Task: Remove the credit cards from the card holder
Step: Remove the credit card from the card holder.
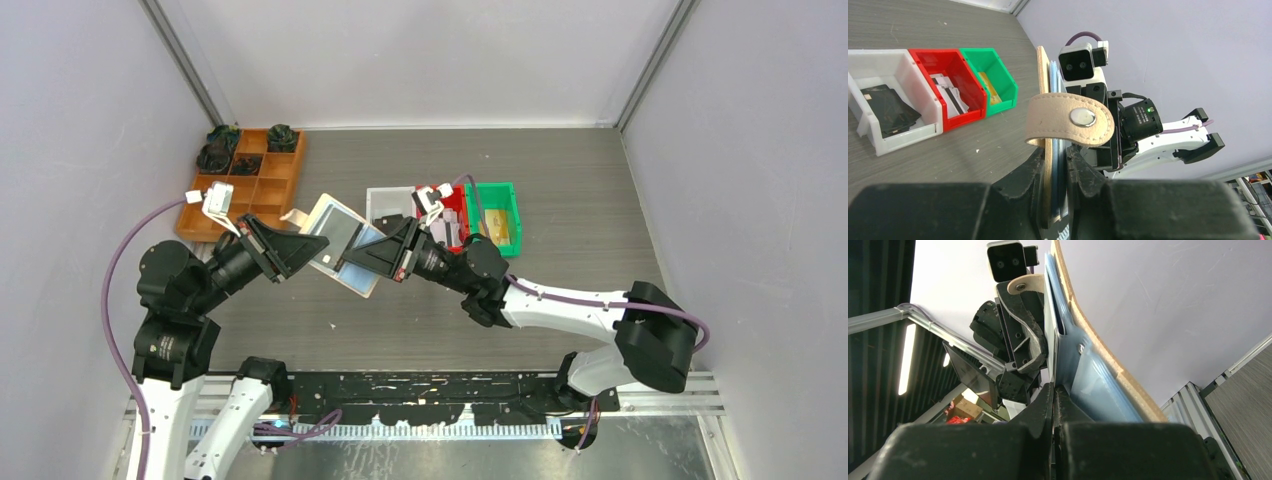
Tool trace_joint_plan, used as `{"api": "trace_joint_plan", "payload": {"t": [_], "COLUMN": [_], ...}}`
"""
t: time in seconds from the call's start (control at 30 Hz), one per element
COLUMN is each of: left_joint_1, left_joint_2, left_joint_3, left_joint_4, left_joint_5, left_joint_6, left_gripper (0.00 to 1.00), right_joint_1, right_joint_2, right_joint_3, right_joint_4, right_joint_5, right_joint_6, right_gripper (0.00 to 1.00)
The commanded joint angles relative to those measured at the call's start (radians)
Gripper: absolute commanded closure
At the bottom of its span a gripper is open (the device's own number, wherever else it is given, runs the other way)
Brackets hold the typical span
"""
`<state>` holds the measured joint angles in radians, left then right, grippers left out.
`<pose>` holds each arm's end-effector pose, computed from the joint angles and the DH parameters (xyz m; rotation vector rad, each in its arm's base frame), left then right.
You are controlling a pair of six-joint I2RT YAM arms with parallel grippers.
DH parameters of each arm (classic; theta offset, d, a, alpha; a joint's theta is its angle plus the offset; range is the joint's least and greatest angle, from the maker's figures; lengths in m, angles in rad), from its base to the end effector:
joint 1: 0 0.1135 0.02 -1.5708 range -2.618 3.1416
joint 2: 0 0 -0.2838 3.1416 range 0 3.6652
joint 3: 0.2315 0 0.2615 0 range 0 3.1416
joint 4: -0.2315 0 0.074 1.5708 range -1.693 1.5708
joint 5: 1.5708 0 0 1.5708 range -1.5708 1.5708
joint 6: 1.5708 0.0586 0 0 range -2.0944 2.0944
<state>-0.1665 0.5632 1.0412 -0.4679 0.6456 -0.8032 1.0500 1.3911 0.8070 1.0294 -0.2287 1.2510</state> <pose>0.0920 -0.0512 0.4366 0.0128 1.7089 -1.2414 0.1542 0.2954 0.3589 -0.1144 1.4347 2.1157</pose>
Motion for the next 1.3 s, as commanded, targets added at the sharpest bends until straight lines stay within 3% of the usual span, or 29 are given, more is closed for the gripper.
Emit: {"api": "trace_joint_plan", "payload": {"t": [0.0,0.27,0.5,0.7,0.9,1.27], "left_joint_1": [-0.003,-0.002,-0.003,-0.002,-0.003,-0.003], "left_joint_2": [-0.003,0.002,0.001,0.006,0.004,0.002], "left_joint_3": [0.030,0.036,0.048,0.039,0.041,0.061], "left_joint_4": [0.036,0.038,0.036,0.074,0.064,0.060], "left_joint_5": [-0.009,-0.009,-0.033,-0.020,-0.060,-0.123], "left_joint_6": [0.021,0.026,0.014,-0.023,-0.010,-0.004], "left_gripper": [0.81,0.83,1.00,1.00,1.00,1.00], "right_joint_1": [-0.003,-0.003,0.000,0.025,0.083,0.115], "right_joint_2": [-0.064,-0.078,-0.074,0.009,0.077,0.044], "right_joint_3": [-0.030,-0.050,-0.078,-0.073,0.008,-0.055], "right_joint_4": [0.083,0.088,0.205,0.399,0.404,0.403], "right_joint_5": [0.023,0.022,0.024,0.098,0.092,0.196], "right_joint_6": [-0.012,-0.006,0.015,0.026,-0.007,-0.076], "right_gripper": [0.99,0.99,0.99,0.99,0.99,0.99]}}
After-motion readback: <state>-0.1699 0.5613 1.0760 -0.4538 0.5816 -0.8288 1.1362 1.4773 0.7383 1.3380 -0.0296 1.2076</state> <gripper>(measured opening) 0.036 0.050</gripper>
